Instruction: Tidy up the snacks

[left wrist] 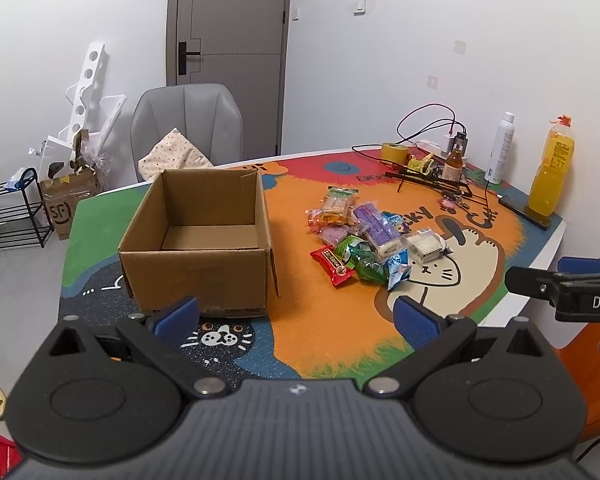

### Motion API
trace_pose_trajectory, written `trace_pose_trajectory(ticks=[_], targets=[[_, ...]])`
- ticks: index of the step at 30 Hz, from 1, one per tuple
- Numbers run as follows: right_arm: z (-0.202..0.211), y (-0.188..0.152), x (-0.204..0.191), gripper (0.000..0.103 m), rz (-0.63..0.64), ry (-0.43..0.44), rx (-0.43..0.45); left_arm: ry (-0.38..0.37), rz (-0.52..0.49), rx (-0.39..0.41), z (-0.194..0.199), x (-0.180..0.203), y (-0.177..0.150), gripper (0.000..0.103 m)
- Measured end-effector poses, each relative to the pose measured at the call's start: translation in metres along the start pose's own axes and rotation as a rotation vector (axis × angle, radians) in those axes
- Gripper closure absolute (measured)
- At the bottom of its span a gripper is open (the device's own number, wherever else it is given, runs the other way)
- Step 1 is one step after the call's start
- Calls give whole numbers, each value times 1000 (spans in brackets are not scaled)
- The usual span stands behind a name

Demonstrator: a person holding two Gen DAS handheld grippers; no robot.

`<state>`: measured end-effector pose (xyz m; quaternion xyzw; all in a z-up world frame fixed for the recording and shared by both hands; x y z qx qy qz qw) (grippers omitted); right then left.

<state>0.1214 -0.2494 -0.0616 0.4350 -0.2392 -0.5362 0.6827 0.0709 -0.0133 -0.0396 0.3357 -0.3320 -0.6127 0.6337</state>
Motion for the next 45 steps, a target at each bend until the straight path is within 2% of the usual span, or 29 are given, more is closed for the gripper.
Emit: trace_pose_trajectory(ticks=[45], targets=[[-2, -1, 2, 0, -1, -9, -2, -6, 1, -4, -3, -1, -3, 0]])
Point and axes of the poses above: each gripper's, at about its wrist camera, not at the fingertips, and z roughly against the way its jaws point, x to its right, y to its top, the point moved 9 cm from there along -z, roughly the way its jaws point, and after that the axes turned 4 degrees about y, right-handed, at the moved point
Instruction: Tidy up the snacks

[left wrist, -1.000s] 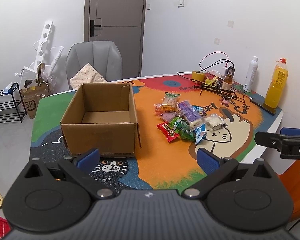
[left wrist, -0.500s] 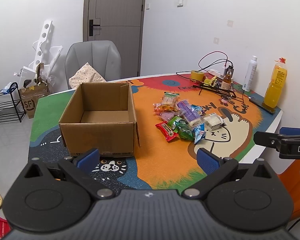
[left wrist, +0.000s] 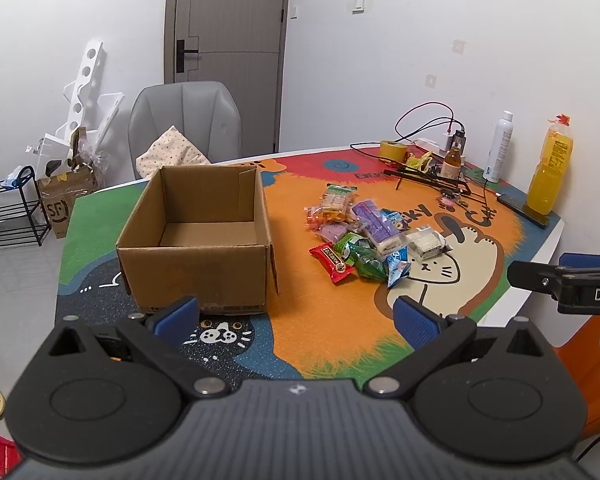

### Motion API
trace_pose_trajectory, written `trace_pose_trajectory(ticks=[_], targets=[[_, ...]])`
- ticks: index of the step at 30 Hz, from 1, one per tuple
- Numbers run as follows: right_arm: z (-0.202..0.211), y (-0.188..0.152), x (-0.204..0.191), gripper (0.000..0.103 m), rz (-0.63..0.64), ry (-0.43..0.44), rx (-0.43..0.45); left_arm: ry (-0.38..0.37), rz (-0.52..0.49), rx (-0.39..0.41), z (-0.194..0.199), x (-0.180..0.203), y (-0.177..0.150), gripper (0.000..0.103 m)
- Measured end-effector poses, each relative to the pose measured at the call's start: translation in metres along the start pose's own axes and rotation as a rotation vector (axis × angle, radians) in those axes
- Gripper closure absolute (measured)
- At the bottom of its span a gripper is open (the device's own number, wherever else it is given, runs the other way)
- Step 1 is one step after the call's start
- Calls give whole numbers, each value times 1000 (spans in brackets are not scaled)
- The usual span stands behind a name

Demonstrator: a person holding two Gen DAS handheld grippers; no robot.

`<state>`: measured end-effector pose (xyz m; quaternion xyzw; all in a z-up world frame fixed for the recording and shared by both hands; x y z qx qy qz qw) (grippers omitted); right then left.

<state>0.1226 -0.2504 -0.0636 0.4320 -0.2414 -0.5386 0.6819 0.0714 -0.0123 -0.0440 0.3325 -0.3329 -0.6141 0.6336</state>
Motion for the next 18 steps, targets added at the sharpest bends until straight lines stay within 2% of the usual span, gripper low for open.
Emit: trace_pose_trajectory(ticks=[8, 18], targets=[[-2, -1, 4, 0, -3, 0, 1, -12, -13, -4, -6, 6, 3, 0], [-17, -8, 28, 0, -42, 4, 1, -41, -12, -19, -29, 21, 3, 0]])
Point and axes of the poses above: each gripper's, at about its wrist camera, not at the fingertips, and z roughly against the way its jaws point, x to its right, y to its top, the point moved 9 cm from there along -z, roughly the way its jaws point, and after that the axes turned 4 degrees about y, right-handed, at the moved point
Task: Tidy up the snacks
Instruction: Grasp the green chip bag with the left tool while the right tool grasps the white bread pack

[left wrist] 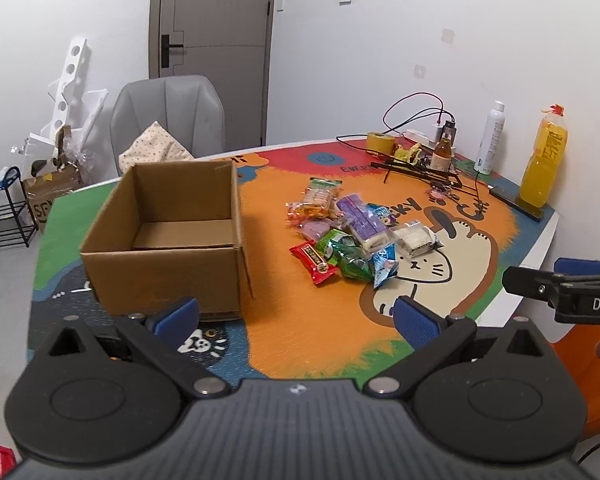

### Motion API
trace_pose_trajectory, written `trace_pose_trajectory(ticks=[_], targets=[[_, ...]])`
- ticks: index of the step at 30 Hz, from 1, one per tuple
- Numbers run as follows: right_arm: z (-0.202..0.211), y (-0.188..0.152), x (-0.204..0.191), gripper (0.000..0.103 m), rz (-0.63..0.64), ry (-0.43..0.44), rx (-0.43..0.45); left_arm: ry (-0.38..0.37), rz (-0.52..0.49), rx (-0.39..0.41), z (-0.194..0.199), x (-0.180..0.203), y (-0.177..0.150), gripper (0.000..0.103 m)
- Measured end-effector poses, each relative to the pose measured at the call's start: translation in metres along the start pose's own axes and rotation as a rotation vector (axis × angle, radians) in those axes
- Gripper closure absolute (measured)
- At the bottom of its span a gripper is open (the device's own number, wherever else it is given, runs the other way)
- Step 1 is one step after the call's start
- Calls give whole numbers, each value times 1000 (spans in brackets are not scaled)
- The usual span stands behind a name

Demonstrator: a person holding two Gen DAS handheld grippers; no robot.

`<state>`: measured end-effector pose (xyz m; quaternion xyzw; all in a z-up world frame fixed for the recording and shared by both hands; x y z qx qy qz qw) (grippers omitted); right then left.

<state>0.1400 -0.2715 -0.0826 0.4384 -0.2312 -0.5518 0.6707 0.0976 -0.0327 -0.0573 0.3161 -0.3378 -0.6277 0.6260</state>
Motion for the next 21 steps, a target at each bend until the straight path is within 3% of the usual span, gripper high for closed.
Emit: trace_pose_trajectory(ticks=[21], targets=[[-57, -7, 51, 0, -77, -7, -20, -76, 31, 4, -70, 39, 14, 2]])
Point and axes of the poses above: each gripper's, at about its wrist camera, not at the fingertips, and z roughly against the way its jaws point, x to its right, y to its top, the point moved 9 cm from there along -z, roughly the way its jaws point, and after that the axes turned 4 degrees about y, right-handed, at the moved point
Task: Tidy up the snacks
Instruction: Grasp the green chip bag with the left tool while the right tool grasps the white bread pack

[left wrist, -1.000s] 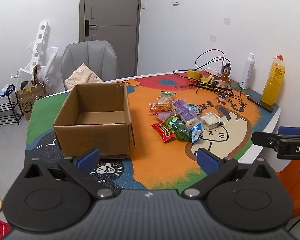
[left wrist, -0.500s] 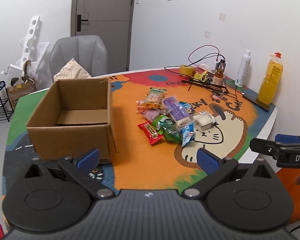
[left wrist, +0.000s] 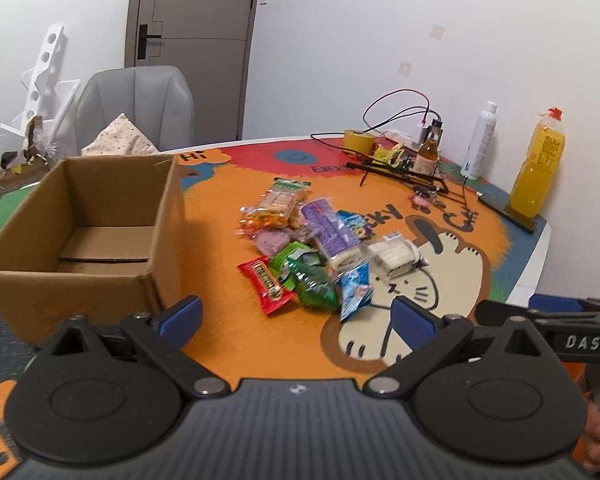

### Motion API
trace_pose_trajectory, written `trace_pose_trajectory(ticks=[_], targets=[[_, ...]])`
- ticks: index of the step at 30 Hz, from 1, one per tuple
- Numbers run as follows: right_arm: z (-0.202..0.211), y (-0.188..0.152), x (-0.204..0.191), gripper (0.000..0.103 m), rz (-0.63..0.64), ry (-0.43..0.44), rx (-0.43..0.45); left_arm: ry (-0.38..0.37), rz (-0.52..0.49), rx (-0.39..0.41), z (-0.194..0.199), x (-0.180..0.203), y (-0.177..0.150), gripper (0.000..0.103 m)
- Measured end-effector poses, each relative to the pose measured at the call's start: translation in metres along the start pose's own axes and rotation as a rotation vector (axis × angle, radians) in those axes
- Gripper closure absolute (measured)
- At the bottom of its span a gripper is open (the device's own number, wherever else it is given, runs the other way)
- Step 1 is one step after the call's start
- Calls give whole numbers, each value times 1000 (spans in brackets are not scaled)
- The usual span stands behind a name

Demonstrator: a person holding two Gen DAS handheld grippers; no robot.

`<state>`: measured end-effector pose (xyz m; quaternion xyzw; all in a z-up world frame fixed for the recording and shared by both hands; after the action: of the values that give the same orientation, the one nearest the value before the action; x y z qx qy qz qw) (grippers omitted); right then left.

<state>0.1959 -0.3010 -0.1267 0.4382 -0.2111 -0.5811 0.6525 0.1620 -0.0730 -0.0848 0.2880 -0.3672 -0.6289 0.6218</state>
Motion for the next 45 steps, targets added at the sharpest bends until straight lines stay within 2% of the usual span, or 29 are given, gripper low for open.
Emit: trace_pose_trajectory(ticks=[5, 11, 18, 21, 28, 37, 45], targets=[[-14, 6, 9, 0, -10, -2, 0, -15, 2, 4, -15, 7, 4, 3], [-29, 12, 16, 1, -12, -6, -1, -25, 14, -7, -35, 11, 8, 11], [-48, 17, 18, 3, -4, -2, -18, -29, 45, -34, -59, 8, 10, 24], [-56, 18, 20, 6, -2, -4, -26, -34, 51, -51, -69, 8, 9, 35], [-72, 19, 26, 8, -2, -7, -47, -47, 80, -97, -93, 8, 6, 46], [-92, 23, 33, 10, 21, -11, -67, -48, 95, -142, -119, 16, 4, 51], [-111, 25, 32, 10, 69, -12, -83, -40, 97, -166, -134, 21, -1, 52]])
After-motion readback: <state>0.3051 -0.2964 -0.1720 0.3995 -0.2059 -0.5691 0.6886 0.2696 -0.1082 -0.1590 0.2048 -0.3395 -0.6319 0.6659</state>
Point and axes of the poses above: each gripper's, at about its wrist camera, not at the fingertips, and z roughly against the way its jaws point, x to its right, y to its top, the point moved 9 cm from there along -z, roughly the way its jaws point, and after that the axes turned 4 degrees about y, right-handed, at the moved point
